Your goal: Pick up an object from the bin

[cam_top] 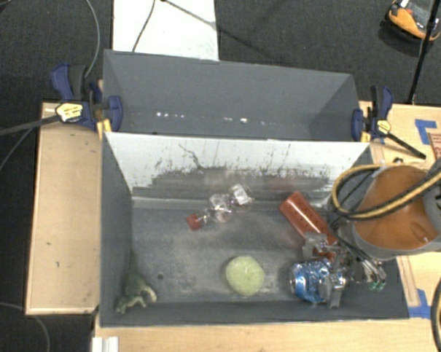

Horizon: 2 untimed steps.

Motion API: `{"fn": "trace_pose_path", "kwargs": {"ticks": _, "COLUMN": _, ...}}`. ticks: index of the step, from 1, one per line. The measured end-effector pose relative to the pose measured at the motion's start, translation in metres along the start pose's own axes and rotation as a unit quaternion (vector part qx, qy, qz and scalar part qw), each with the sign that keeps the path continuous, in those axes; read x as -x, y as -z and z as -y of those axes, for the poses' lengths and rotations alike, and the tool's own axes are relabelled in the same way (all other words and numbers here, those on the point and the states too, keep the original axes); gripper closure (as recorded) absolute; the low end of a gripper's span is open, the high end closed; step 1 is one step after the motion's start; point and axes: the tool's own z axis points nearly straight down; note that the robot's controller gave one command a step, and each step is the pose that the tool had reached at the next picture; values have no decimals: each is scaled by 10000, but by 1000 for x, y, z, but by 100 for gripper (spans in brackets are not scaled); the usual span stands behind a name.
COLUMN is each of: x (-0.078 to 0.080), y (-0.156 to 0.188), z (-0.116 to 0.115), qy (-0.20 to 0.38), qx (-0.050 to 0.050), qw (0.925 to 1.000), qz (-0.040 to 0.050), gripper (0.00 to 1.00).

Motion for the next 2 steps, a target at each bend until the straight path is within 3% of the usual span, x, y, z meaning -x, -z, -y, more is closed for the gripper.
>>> {"fn": "trace_pose_path", "kwargs": {"ticks": 1, "x": 9, "y": 5, "z": -9, "qy": 674, "qx": -20, "qw": 9977, "qz": 39, "gripper": 100}}
{"fn": "trace_pose_path", "kwargs": {"ticks": 2, "x": 9, "y": 5, "z": -9, "qy": 680, "qx": -21, "qw": 9977, "qz": 40, "gripper": 100}}
